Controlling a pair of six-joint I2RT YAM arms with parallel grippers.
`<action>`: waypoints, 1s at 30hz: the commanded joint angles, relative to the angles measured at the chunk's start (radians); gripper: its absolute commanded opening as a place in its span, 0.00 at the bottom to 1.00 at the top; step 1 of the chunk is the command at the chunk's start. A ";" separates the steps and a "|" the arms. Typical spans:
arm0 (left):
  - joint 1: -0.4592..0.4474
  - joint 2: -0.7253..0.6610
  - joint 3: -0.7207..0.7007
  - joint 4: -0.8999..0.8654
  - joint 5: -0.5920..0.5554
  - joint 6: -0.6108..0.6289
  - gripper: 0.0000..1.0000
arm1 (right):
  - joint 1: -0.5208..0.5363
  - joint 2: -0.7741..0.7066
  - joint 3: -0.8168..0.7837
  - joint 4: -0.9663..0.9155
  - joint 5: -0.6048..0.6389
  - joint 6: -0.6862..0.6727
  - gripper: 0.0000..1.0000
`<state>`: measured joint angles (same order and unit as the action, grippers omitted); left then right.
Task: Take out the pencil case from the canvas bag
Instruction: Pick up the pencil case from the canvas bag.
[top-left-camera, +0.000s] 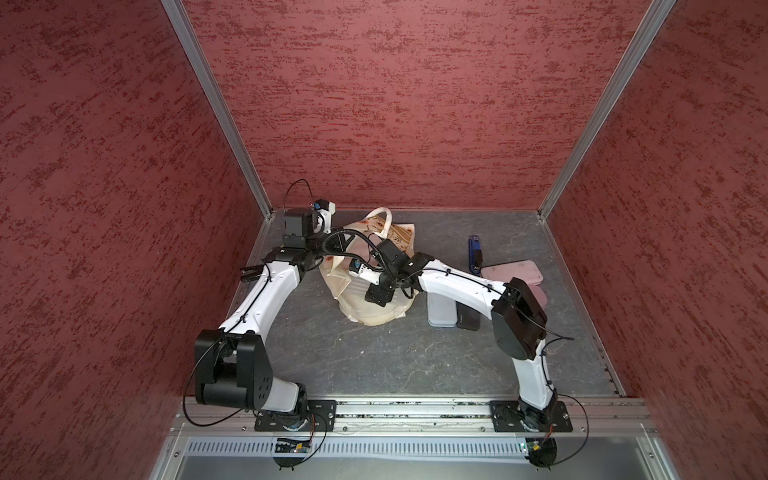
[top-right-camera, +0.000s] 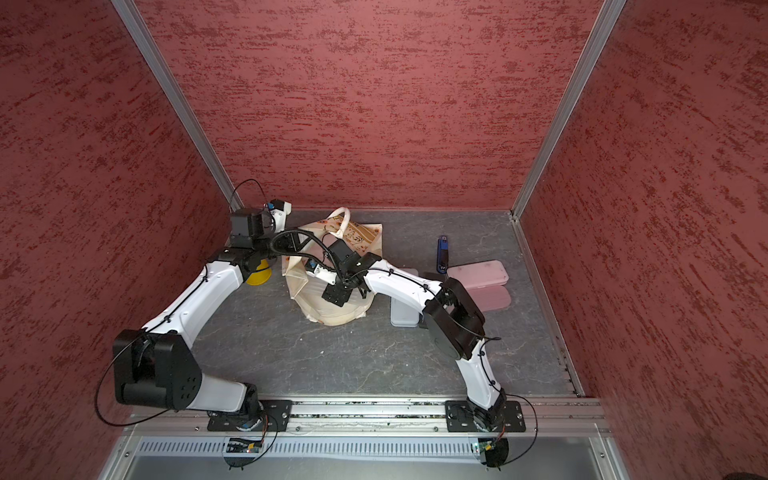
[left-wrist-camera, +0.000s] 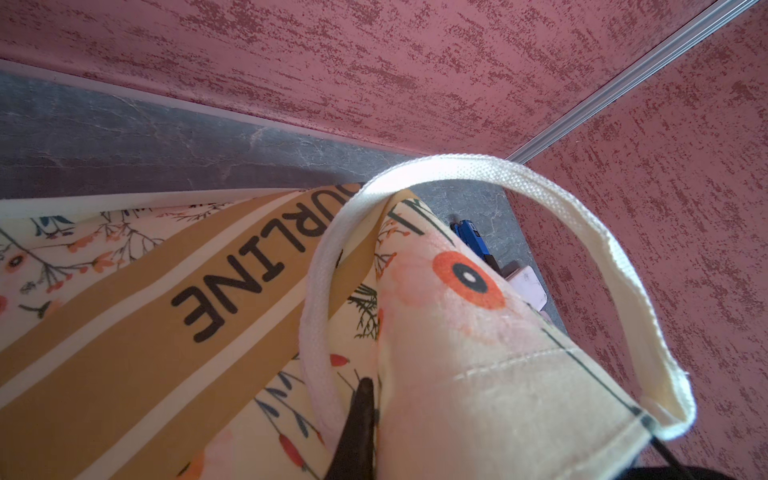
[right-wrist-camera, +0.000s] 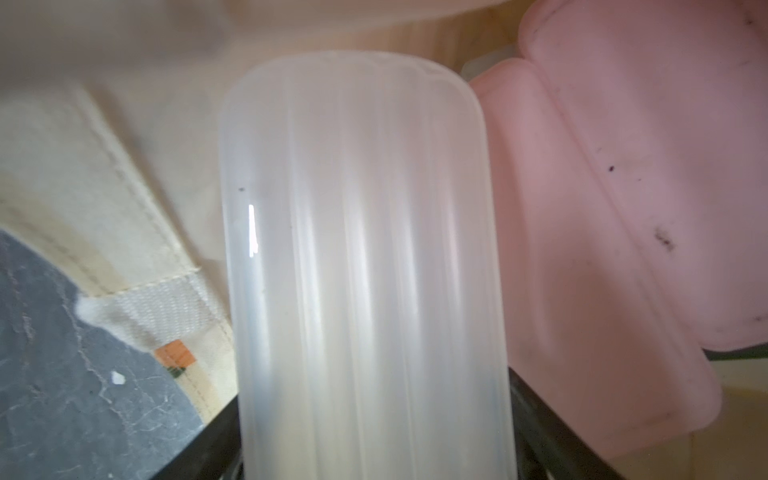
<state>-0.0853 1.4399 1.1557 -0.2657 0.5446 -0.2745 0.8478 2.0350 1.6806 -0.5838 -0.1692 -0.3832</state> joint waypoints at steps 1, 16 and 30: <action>-0.002 -0.011 0.013 -0.011 0.006 -0.010 0.00 | -0.006 -0.097 -0.033 0.057 -0.034 0.114 0.52; -0.021 -0.037 0.010 -0.021 -0.023 0.013 0.00 | -0.006 -0.396 -0.354 0.398 -0.082 0.325 0.49; -0.021 -0.023 0.009 -0.015 -0.013 0.005 0.00 | -0.006 -0.660 -0.567 0.600 -0.099 0.393 0.48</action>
<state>-0.1013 1.4330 1.1557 -0.2749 0.5175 -0.2726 0.8463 1.4242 1.1259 -0.0971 -0.2520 -0.0235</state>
